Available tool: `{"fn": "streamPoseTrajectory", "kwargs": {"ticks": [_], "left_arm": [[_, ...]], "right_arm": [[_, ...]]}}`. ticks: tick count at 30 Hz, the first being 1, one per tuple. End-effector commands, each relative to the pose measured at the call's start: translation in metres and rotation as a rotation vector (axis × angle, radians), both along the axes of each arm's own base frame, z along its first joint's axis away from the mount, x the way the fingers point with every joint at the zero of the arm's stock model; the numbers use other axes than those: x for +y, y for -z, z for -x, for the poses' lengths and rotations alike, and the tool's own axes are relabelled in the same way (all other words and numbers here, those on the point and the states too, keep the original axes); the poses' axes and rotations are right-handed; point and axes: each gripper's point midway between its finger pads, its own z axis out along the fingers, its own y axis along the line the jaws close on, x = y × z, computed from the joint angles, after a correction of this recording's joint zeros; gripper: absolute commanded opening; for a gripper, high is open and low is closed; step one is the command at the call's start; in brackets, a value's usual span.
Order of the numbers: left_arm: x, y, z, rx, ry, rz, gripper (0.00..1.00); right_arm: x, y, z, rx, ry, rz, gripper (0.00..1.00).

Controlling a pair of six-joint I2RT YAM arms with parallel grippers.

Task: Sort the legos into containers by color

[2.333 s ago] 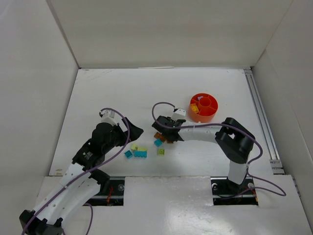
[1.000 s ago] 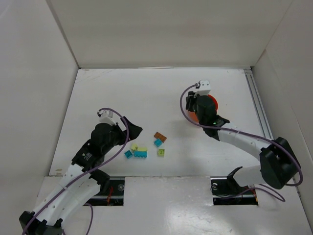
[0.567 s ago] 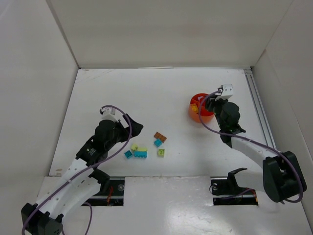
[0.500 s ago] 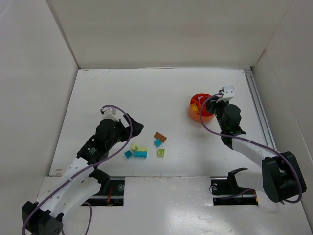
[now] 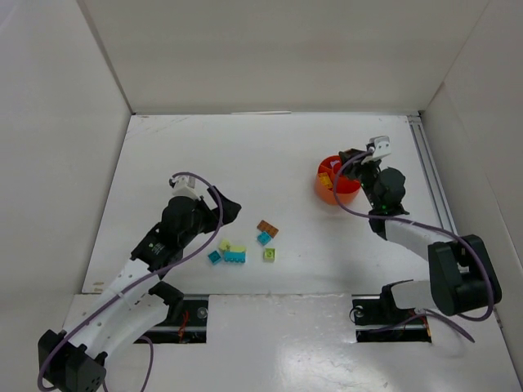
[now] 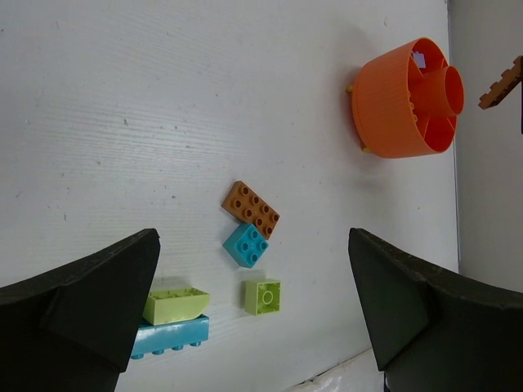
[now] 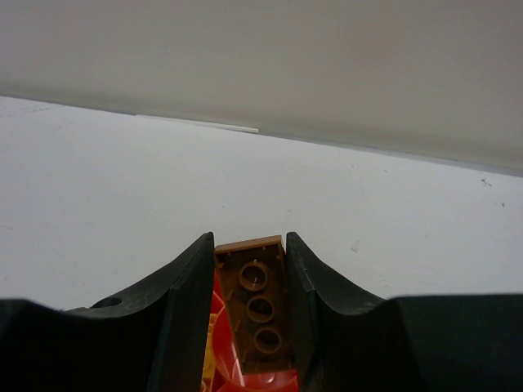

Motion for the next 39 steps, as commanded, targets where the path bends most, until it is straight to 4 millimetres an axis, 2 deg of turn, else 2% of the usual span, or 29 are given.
{"fn": "streamPoseTrajectory", "kwargs": {"ticks": [1,4,7,11,22,28,33,39], "left_arm": [[-0.003,-0.033,-0.012,-0.091,-0.015,0.037,1.00],[0.000,-0.030,-0.015,-0.086,-0.033,0.025,1.00],[-0.001,-0.034,-0.015,-0.094,-0.034,0.030,1.00],[0.002,-0.030,-0.015,-0.080,-0.042,0.017,1.00],[0.005,-0.025,-0.014,-0.069,-0.046,-0.003,1.00],[0.007,-0.031,-0.013,-0.088,-0.055,0.004,1.00],[0.009,-0.035,-0.013,-0.098,-0.064,0.005,1.00],[0.009,-0.033,-0.012,-0.090,-0.063,0.001,1.00]], "right_arm": [[0.013,-0.041,-0.011,-0.149,-0.075,-0.008,0.29],[0.018,-0.026,-0.021,-0.126,-0.087,-0.021,0.29],[0.019,-0.028,-0.024,-0.138,-0.089,-0.032,0.29],[0.019,-0.024,-0.022,-0.142,-0.090,-0.042,0.29],[0.021,0.007,-0.017,-0.076,-0.111,-0.028,0.31],[0.021,0.015,-0.017,-0.058,-0.111,-0.025,0.33],[0.021,0.015,-0.017,-0.058,-0.111,-0.025,0.47],[0.022,0.018,-0.016,-0.045,-0.112,-0.034,0.57]]}}
